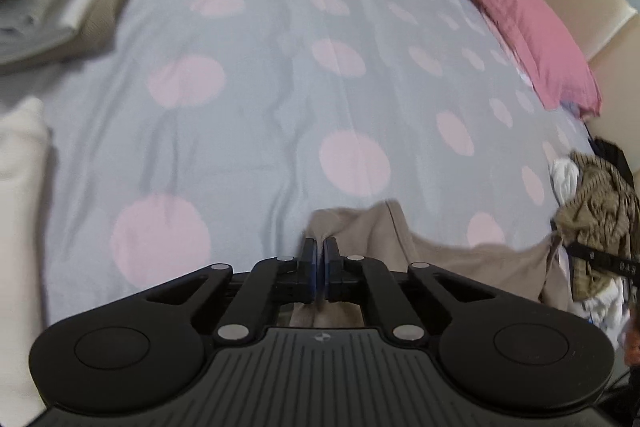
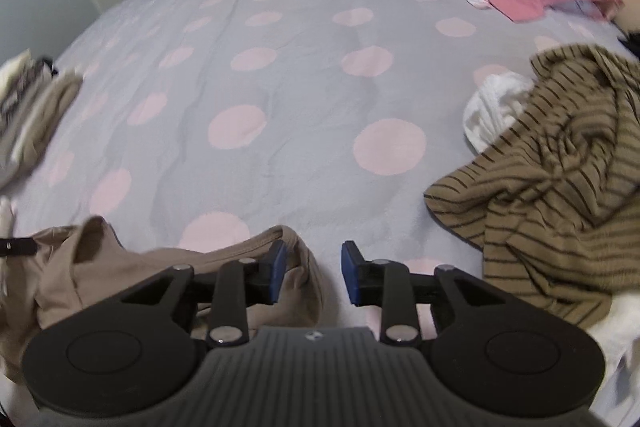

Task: Fold clothes

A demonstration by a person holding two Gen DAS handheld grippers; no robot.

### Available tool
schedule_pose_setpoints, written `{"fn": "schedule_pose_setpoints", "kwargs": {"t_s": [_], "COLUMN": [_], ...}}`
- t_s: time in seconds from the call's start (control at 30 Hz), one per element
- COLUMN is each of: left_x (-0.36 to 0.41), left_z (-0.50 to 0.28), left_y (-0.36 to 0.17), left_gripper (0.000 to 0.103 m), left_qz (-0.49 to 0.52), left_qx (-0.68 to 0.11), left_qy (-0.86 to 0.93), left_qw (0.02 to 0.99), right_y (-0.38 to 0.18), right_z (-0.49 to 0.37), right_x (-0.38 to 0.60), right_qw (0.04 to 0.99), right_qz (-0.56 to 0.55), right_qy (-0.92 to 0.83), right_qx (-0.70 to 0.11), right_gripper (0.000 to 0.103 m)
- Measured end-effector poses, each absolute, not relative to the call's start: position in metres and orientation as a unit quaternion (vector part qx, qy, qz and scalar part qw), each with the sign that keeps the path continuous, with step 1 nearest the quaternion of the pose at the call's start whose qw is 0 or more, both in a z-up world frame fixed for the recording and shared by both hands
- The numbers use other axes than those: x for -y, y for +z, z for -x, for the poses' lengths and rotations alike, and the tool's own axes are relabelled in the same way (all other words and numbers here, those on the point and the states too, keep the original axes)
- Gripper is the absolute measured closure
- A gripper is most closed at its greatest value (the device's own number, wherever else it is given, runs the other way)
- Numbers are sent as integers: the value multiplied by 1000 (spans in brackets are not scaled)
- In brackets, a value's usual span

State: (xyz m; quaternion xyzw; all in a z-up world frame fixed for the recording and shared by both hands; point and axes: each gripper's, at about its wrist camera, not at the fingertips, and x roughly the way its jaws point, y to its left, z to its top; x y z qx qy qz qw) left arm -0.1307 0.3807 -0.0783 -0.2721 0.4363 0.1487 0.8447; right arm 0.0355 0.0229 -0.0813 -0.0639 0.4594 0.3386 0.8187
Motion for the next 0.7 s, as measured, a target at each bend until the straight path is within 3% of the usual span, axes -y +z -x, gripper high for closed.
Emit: {"fn": "schedule_pose_setpoints", "kwargs": {"t_s": [0.33, 0.4, 0.47, 0.7], "left_x": [-389, -389, -388, -391], "left_z": [141, 140, 140, 154], "left_y": [-61, -61, -59, -37], "left_gripper": [102, 102, 102, 102], "left_qz": [281, 279, 275, 260], "left_qx": [-405, -404, -402, -378], "left_qy": [173, 172, 173, 205], "left_qw": [853, 854, 856, 864], "right_y": [-103, -106, -105, -76], "right_z": [-34, -34, -31, 4], "right_x": [-6, -6, -8, -34], "right_qw": [768, 761, 760, 760], "right_qz": [-27, -36, -33, 37], "right_qy": [320, 323, 332, 425], "right_qx": [-554, -562, -557, -491], "right_gripper": [69, 75, 96, 98]}}
